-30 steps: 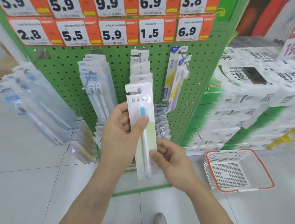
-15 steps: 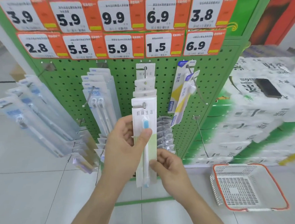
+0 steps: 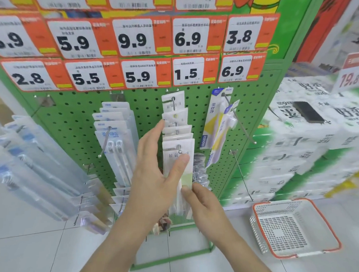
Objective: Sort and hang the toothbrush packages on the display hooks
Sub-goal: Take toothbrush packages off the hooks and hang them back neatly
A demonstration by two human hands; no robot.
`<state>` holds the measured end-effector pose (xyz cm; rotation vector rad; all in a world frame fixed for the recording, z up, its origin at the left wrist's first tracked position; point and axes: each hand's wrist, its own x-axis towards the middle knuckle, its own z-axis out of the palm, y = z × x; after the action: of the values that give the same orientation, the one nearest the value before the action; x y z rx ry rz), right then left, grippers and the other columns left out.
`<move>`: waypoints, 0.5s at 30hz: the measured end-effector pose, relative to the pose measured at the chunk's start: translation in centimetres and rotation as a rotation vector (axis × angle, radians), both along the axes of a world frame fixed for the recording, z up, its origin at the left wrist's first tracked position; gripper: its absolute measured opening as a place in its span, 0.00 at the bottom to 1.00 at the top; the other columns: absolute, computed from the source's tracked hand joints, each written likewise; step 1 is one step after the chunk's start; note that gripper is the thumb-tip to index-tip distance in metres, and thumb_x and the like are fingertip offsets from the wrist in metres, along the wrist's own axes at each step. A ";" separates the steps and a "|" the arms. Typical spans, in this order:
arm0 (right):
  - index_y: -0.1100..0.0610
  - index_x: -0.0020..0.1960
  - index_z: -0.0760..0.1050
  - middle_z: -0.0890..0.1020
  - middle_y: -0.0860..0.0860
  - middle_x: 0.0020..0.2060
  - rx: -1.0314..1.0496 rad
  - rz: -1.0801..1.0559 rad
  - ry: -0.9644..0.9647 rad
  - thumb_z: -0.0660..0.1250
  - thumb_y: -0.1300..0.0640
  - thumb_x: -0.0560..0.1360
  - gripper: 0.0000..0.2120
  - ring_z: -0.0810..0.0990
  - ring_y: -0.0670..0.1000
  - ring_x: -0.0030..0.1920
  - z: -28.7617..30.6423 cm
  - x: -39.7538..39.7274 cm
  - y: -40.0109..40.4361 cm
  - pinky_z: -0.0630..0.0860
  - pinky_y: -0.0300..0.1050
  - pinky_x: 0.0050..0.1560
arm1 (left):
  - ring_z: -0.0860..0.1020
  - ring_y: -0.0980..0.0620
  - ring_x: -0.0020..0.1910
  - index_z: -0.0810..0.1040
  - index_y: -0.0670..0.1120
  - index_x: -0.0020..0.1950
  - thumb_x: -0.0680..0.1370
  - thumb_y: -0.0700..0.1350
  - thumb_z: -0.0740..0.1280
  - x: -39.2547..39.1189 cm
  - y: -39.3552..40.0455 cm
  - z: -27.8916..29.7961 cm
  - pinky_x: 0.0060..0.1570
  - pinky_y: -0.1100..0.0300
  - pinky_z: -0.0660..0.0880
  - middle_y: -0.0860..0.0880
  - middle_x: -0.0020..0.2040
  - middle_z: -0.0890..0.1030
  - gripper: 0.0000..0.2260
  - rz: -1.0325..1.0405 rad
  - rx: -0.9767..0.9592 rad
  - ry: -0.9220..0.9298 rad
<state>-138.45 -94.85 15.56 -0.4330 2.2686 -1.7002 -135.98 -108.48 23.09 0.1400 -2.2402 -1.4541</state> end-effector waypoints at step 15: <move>0.52 0.55 0.80 0.83 0.41 0.47 0.034 -0.361 0.525 0.64 0.61 0.82 0.08 0.80 0.38 0.48 9.6 -5.4 -1.4 0.76 0.33 0.51 | 0.54 0.73 0.75 0.69 0.61 0.74 0.79 0.52 0.69 -2.2 -2.2 0.8 0.65 0.83 0.54 0.64 0.80 0.53 0.24 -0.170 -0.112 0.062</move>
<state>-143.88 -96.21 25.19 -0.5396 2.8934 -1.8800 -138.17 -110.66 23.86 -0.1328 -2.3229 -1.3915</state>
